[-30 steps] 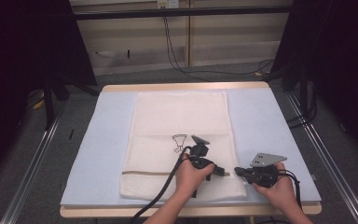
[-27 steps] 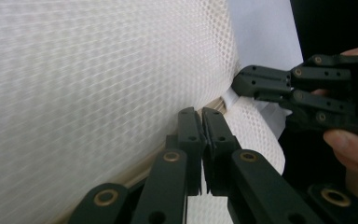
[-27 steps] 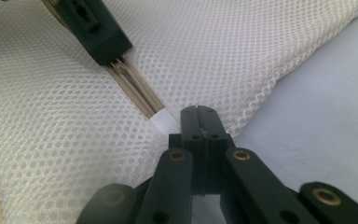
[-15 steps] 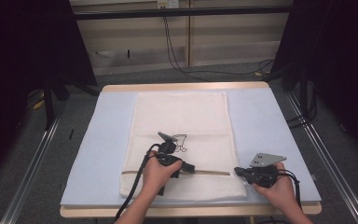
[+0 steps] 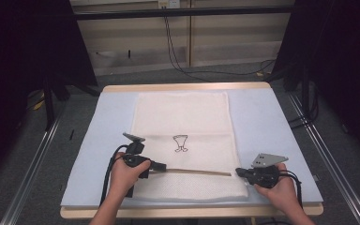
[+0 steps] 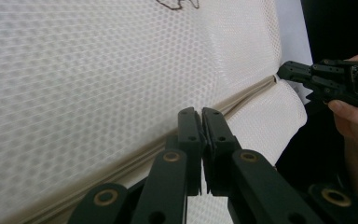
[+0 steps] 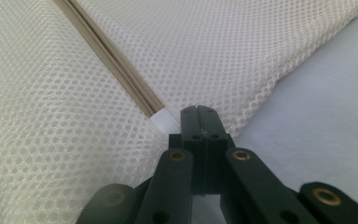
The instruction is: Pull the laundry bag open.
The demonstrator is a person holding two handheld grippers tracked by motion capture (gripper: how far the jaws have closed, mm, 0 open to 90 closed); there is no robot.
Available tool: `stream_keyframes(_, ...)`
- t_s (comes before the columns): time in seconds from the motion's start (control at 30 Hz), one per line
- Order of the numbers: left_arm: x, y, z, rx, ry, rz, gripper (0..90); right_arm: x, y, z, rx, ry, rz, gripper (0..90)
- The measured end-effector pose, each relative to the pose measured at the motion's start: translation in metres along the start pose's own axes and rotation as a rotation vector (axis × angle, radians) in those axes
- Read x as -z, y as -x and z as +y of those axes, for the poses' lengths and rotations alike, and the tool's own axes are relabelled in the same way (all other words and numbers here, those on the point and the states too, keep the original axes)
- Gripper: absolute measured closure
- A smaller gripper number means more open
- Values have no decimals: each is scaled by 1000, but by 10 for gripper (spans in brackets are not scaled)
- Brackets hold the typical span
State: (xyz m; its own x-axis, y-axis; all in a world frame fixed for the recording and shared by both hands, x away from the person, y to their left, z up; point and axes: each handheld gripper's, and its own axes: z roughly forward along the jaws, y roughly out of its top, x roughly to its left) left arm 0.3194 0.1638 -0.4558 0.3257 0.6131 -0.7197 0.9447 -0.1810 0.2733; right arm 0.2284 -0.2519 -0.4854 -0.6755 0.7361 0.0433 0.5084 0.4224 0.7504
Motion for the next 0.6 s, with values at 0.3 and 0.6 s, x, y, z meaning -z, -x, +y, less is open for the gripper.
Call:
stream_keyframes(0.3,21,-21,-7,32,24,0,872,0,0,0,-6,1,-1,900)
stream_keyframes(0.6,43,-37,-15,54,56,23,872,0,-1,0,-8,2,-6,900)
